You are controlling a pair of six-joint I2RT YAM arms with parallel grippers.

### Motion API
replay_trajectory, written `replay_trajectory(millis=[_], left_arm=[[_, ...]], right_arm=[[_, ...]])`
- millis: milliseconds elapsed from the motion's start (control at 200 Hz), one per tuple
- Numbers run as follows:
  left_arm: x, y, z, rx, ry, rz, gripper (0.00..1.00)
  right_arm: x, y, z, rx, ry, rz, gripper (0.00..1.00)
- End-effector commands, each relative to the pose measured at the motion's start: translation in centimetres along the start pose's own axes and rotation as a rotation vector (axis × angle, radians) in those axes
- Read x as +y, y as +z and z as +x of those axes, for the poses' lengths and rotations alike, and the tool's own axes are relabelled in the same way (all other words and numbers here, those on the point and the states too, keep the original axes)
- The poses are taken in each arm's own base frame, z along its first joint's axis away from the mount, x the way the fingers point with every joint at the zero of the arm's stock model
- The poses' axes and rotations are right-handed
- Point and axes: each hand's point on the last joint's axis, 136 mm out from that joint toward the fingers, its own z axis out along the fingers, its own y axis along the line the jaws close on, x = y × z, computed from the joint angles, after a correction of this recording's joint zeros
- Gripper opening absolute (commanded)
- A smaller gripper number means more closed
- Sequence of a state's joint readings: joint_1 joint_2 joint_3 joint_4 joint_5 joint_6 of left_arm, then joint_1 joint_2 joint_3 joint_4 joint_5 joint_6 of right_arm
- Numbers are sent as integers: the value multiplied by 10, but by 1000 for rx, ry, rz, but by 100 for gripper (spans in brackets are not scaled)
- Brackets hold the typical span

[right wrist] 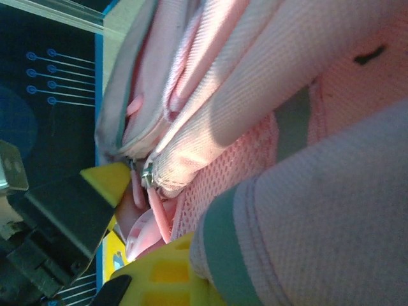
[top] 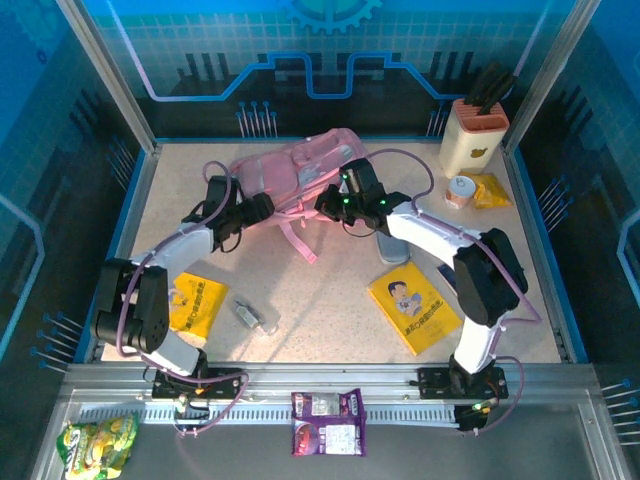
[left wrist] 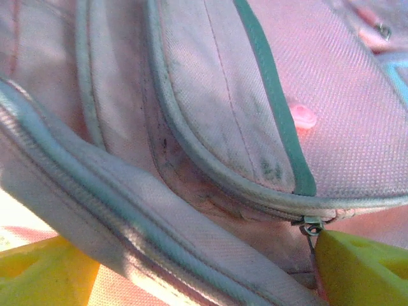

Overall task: Pack the student bag
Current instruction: Unzip the student bag at the center of the table.

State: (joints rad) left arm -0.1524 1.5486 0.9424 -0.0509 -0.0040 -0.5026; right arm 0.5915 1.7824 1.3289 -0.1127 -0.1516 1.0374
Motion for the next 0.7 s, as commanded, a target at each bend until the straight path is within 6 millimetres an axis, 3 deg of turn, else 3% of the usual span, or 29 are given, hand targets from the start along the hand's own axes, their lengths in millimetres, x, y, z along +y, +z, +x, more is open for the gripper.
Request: replay_trajectory(millis=[0,60,175,305,420,625,695], left_arm=[[-15,-14,-25,-56,72,35,88],[-17,-25,-26,-40,80,28,95],[-26,-55,-18,-74,85,87,95],[-24,-80,11,-60,117,108,91],[-42,-97,48,-60,203,172,88],[-75,-97,103,-40,318,281,79],[-89,-92,121,-38,367,318,70]], right_arm=[[14,-14,8,-30,88,-31,0],[13,-17,6,-61,118,-39,0],[10,-30,5,-142,125,13,0],[7,-39,5,-192,168,19,0],[8,-47,4,-226,151,28,0],[12,-54,3,-243,146,11,0],[14,-53,5,-233,149,-1,0]])
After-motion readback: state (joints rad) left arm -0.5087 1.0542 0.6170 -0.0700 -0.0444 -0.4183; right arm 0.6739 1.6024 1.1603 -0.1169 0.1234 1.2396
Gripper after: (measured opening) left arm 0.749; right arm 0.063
